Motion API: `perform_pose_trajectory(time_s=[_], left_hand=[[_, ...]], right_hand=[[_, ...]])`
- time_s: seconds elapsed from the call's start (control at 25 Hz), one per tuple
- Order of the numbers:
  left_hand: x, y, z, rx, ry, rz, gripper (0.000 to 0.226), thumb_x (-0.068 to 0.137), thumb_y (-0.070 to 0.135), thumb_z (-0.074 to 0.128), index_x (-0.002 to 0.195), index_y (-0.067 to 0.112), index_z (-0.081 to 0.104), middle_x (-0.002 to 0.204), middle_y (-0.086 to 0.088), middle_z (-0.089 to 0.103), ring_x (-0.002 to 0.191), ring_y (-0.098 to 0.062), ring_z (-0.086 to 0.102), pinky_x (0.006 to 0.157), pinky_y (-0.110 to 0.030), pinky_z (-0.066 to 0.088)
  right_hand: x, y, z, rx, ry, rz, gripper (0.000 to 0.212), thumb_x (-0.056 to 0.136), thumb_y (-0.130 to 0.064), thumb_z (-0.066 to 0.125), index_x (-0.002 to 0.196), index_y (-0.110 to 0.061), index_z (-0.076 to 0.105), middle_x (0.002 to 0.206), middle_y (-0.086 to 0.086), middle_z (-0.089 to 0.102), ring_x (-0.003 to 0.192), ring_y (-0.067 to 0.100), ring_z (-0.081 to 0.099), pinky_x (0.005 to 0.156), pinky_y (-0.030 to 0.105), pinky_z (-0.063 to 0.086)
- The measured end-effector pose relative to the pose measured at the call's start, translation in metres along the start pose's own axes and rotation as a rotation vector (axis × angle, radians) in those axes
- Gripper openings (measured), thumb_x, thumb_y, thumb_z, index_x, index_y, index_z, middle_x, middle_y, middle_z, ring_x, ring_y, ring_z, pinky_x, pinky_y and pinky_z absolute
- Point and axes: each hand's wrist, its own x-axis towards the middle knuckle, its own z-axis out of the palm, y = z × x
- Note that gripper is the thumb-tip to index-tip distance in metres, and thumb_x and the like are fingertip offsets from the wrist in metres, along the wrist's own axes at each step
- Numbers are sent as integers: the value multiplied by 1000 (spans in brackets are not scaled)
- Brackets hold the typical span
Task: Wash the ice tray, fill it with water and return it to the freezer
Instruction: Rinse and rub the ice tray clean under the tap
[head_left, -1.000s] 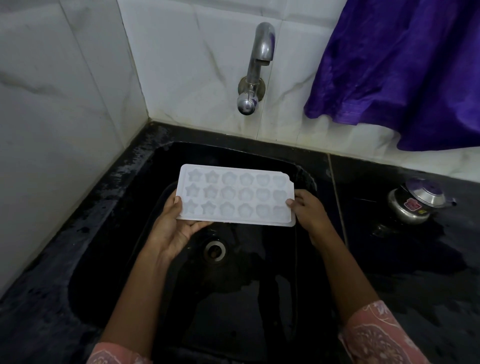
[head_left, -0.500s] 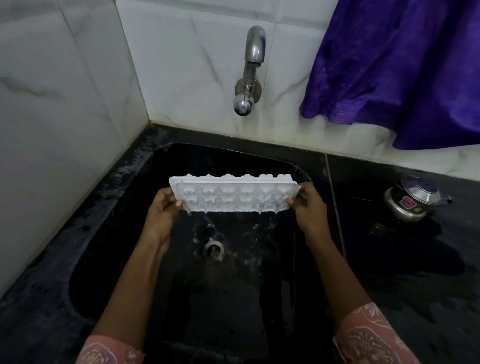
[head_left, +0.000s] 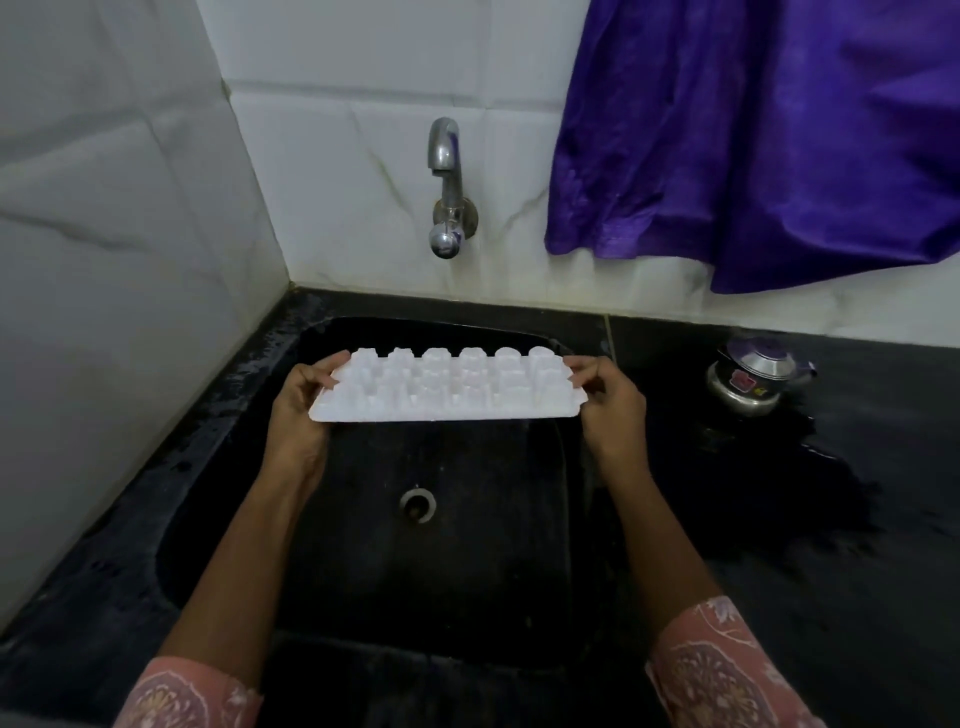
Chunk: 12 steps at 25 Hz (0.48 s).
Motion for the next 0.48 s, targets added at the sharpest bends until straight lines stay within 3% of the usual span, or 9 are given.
perform_pose_trajectory(time_s=[0.12, 0.2, 0.32, 0.48], left_hand=[[-15, -3, 13, 70, 49, -32, 26, 84, -9, 55, 80, 16, 54, 83, 8, 68, 77, -4, 63, 71, -19, 52], [-29, -7, 25, 121, 82, -93, 22, 85, -5, 57, 94, 15, 60, 71, 7, 67, 68, -4, 63, 61, -16, 53], [-56, -17, 53, 133, 99, -184, 36, 86, -1, 57, 119, 16, 58, 82, -2, 63, 71, -10, 63, 65, -22, 55], [-88, -34, 98, 141, 48, -261, 36, 87, 2, 58, 121, 15, 59, 87, -5, 66, 69, -11, 66, 72, -34, 56]], right_hand=[[-12, 3, -18, 28, 7, 110, 27, 80, 8, 58, 76, -19, 58, 87, -2, 65, 80, 6, 60, 71, 14, 47], [-18, 11, -34, 60, 8, 185, 23, 81, 3, 60, 95, -15, 63, 85, 1, 63, 77, 9, 58, 70, 15, 48], [-22, 28, -69, 31, -21, 294, 31, 84, -1, 60, 112, -15, 63, 85, 2, 62, 81, 15, 59, 78, 28, 50], [-25, 51, -117, 8, 3, 453, 30, 86, -2, 54, 113, -14, 63, 91, 4, 63, 89, 20, 62, 82, 35, 52]])
